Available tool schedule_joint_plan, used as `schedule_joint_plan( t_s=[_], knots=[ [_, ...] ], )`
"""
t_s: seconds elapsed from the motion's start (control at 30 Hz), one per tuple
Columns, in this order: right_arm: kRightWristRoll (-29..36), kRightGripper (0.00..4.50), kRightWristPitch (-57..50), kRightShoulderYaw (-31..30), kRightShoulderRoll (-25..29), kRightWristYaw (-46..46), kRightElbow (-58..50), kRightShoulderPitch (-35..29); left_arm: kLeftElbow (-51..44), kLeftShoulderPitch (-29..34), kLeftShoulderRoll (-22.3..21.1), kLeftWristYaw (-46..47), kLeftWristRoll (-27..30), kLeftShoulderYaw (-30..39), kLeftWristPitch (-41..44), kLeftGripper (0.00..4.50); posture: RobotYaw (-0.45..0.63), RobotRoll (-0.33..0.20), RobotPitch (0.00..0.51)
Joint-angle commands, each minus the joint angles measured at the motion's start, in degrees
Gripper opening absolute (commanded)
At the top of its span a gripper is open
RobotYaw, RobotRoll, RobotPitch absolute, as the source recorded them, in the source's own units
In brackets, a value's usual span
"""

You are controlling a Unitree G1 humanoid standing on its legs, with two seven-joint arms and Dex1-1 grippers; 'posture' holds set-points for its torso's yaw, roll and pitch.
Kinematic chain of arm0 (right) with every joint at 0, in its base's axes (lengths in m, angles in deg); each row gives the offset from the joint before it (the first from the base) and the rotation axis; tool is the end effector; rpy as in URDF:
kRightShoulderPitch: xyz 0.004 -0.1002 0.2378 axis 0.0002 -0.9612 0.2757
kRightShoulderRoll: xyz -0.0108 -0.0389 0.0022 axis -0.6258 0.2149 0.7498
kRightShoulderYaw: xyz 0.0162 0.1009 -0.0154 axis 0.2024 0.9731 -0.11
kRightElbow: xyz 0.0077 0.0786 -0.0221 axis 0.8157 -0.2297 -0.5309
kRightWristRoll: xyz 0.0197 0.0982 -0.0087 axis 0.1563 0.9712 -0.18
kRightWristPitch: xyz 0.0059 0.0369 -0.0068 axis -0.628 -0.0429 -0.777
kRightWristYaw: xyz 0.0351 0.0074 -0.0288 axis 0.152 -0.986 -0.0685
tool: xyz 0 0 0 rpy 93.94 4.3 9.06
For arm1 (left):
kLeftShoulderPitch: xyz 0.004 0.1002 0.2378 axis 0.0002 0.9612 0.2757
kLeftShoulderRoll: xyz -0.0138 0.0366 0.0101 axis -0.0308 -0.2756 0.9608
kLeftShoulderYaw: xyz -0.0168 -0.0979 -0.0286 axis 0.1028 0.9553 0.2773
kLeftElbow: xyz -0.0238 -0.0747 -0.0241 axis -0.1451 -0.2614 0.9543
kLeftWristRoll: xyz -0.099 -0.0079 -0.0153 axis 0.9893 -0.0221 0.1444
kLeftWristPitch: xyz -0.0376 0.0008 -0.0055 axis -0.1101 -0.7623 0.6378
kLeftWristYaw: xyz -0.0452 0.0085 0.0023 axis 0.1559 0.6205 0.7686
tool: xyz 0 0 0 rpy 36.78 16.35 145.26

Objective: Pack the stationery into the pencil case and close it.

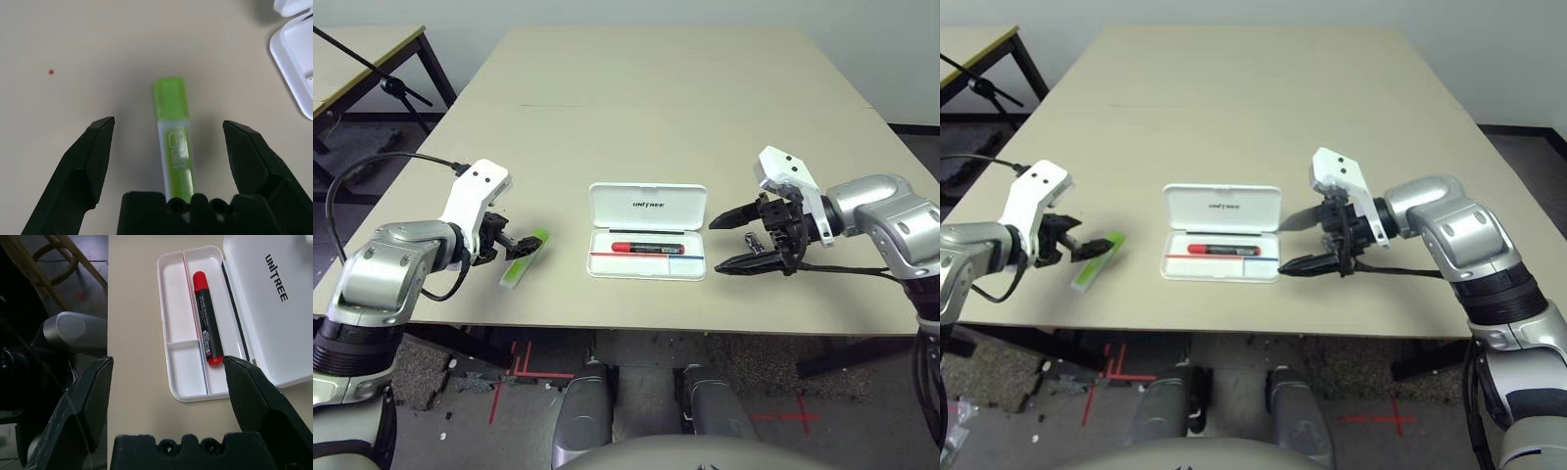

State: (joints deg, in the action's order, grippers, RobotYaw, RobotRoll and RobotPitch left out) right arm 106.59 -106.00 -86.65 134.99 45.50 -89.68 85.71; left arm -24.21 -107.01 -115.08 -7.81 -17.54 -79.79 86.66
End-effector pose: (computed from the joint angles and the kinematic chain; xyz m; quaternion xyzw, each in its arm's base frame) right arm 0.2787 -0.2174 0.1946 -0.1614 0.2154 0.6567 0.7045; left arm 0.2267 0.2640 0.1748 0.1311 0.3568 -0.2005 0.9029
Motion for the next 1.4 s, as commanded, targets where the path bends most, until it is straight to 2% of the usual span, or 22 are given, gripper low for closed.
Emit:
schedule_joint_plan(
  t_s=[0.03,0.27,0.5,0.63,0.8,0.87,1.03,1.27,1.4],
  knots=[
    [-0.4,4.46,0.5,-1.0,-0.4,-0.3,0.0,0.0,-1.1,1.3,1.0,1.7,1.0,0.3,1.8,4.50,0.06,0.000,0.096],
    [-0.6,4.46,1.0,-1.5,-0.7,-0.7,0.2,0.3,3.2,2.4,2.6,4.1,-0.3,-2.3,-0.4,4.50,0.05,0.000,0.087],
    [-0.3,4.46,1.0,-1.6,-0.5,-1.1,-0.2,0.3,6.8,2.6,2.0,4.7,-0.6,-4.4,-1.6,4.50,0.04,0.000,0.084],
    [-0.2,4.50,0.9,-1.4,-0.3,-1.1,-0.5,0.2,7.5,2.9,2.2,4.5,-0.5,-4.8,-2.2,3.60,0.04,0.000,0.081],
    [-0.1,4.50,1.0,-1.3,-0.2,-1.0,-0.6,0.1,7.6,3.0,2.1,4.2,-0.3,-5.3,-2.7,1.67,0.04,0.000,0.081],
    [-0.1,4.50,1.1,-1.3,-0.3,-1.0,-0.6,0.0,7.5,3.0,1.5,3.9,-0.4,-5.5,-3.4,1.06,0.04,0.000,0.081],
    [-0.5,4.50,1.8,-1.5,-0.5,-1.1,0.0,0.0,7.1,2.7,-2.5,0.6,-0.9,-6.7,-8.5,1.07,0.04,0.000,0.081],
    [-0.9,4.50,2.6,-1.6,-0.8,-1.4,0.7,0.1,4.7,2.3,-8.5,-9.5,0.0,-8.2,-20.6,1.07,0.04,0.000,0.084],
    [-0.9,4.50,2.4,-1.4,-1.8,-2.3,1.2,0.5,2.3,2.2,-9.9,-14.8,0.7,-9.7,-23.8,1.07,0.04,0.000,0.086]
  ],
)
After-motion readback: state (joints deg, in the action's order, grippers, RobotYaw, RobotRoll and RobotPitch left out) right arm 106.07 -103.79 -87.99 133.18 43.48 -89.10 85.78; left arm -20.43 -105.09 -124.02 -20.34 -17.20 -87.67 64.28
